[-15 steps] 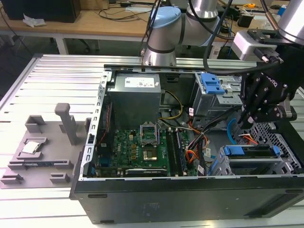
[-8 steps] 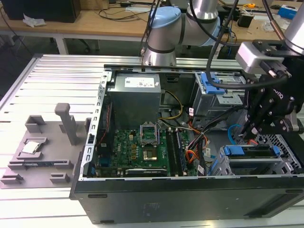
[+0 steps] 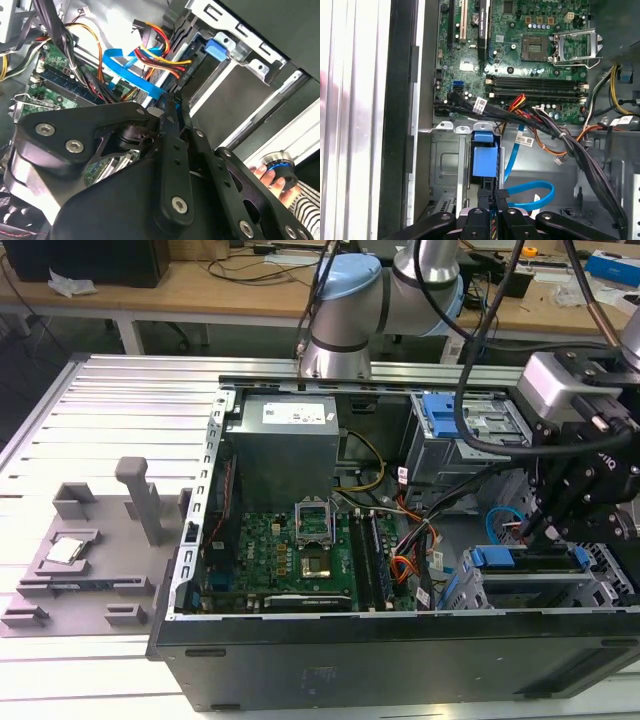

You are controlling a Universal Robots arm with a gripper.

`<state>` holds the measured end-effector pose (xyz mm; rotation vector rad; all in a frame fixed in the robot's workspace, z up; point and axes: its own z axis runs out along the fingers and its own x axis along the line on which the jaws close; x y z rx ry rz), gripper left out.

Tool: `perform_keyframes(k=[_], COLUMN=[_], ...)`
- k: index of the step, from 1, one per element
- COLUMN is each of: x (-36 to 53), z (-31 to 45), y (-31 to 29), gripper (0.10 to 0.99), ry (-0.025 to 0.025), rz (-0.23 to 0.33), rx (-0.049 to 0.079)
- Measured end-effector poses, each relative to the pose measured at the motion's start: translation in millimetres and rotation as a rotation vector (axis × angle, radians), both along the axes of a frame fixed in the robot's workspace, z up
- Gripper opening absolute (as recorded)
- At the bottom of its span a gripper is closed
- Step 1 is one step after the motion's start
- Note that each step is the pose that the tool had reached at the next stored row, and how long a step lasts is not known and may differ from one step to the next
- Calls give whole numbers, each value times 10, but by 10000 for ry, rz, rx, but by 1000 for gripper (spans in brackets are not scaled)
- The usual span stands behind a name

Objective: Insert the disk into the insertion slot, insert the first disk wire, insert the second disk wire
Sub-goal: 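Insert the second disk wire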

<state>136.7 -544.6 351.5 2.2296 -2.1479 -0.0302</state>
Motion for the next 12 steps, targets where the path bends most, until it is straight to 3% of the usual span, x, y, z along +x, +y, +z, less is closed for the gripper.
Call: perform_keyframes(k=[12], x=[34], z=[-85], y=[30], gripper=[165], ry=[2], rz=[0], rx=[-1])
